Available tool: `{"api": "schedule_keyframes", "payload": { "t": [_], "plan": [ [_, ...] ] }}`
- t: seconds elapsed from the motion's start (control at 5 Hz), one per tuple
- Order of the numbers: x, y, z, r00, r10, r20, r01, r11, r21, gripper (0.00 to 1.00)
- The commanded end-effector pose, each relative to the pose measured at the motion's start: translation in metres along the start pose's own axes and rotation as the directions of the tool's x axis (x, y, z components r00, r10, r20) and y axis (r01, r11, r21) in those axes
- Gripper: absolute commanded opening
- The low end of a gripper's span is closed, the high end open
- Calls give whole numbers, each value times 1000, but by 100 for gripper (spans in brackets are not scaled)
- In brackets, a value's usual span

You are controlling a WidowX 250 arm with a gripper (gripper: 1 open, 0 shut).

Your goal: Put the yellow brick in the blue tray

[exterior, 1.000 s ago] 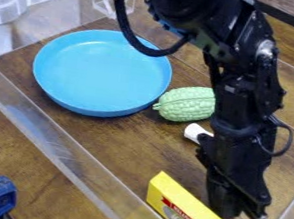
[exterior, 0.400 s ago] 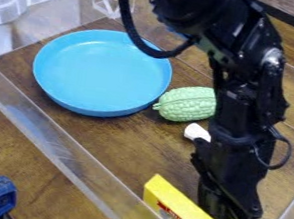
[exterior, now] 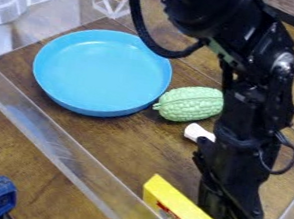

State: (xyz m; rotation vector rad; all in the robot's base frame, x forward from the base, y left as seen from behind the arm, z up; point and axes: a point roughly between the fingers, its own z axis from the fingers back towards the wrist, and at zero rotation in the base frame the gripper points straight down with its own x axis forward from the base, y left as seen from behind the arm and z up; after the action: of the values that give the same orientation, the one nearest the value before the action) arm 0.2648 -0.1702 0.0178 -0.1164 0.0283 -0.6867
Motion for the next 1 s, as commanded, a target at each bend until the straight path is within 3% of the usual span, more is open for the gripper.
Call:
{"api": "schedule_keyframes", "payload": {
  "t": [0.0,0.6,0.8],
  "plan": [
    [6,-9,11,998,-49,35,48,999,23,0],
    [14,-3,24,996,-76,35,73,995,69,0],
    [8,-4,25,988,-152,27,150,985,81,0]
  ]
}}
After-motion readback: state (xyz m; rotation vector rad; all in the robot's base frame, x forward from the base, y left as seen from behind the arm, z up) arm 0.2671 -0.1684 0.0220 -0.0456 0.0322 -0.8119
